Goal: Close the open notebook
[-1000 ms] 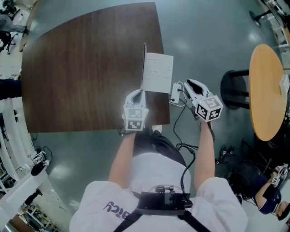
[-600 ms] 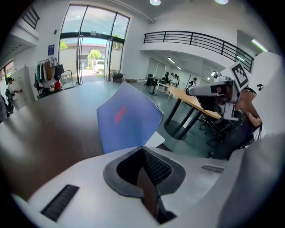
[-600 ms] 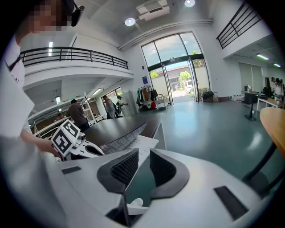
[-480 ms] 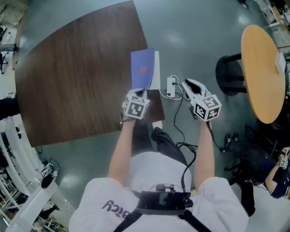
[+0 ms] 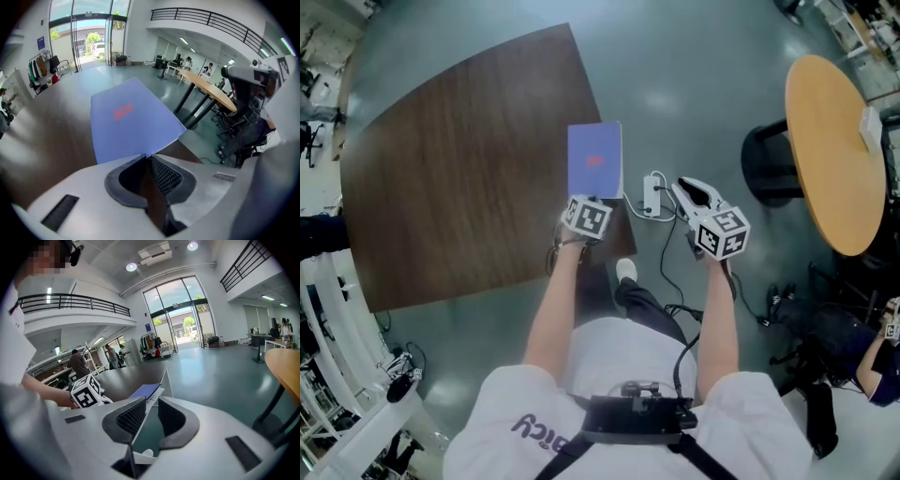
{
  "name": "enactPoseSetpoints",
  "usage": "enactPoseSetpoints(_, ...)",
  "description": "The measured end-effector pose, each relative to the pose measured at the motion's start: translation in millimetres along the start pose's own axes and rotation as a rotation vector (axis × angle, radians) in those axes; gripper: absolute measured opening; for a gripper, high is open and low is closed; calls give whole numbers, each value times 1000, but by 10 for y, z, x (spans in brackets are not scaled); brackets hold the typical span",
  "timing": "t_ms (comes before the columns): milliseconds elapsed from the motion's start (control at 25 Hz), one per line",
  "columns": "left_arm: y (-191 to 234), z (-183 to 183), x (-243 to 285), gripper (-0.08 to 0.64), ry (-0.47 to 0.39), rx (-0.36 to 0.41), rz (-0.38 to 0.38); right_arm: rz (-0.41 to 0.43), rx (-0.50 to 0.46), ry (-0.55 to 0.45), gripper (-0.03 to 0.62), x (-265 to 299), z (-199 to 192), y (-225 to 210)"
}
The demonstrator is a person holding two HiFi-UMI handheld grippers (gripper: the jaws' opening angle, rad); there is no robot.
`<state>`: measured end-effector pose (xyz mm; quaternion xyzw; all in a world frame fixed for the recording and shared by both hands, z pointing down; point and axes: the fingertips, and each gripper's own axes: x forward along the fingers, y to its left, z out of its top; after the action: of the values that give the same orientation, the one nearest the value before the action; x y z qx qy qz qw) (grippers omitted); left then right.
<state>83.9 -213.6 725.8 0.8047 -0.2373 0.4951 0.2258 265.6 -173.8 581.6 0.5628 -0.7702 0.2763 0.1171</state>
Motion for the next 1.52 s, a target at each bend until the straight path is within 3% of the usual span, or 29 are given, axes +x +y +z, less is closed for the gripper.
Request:
enactPoseSetpoints(400,-111,-142,-327,8,-91,-121,63,81,-21,-30,80,-269,-7,289)
enactPoseSetpoints(480,-161,-1,-490,9,-184,-188,51,116,-23,-51,80,-293,19,312)
enactPoseSetpoints(640,-271,346,-1169,8,-480,-315,-7,201,-54,-101,80,-353,150,580)
enactPoseSetpoints(840,-361,693,-2229,8,-830,-261,31,303,-79,-214,80,-474,504,1090)
enactPoseSetpoints(1000,-450,792,-2944,6,-1004,-204,140,339,-133,-281,80,-573,826,1450)
enactPoseSetpoints(1080,-505,784,-3208,6,-1052,-178,202,342,-176,-325,78,-661,1001,1617)
enactPoseSetpoints(1160,-551,745,-3390,6,-1084,-152,258,331,-225,-368,2,-748,1143,1771)
enactPoseSetpoints(1280,-635,692,-3559,6,-1115,-117,326,299,-327,-414,2,-872,1283,1982)
enactPoseSetpoints(1520,-951,675,-3609,6,-1130,-92,324,236,-384,-468,2,-1134,1395,2125)
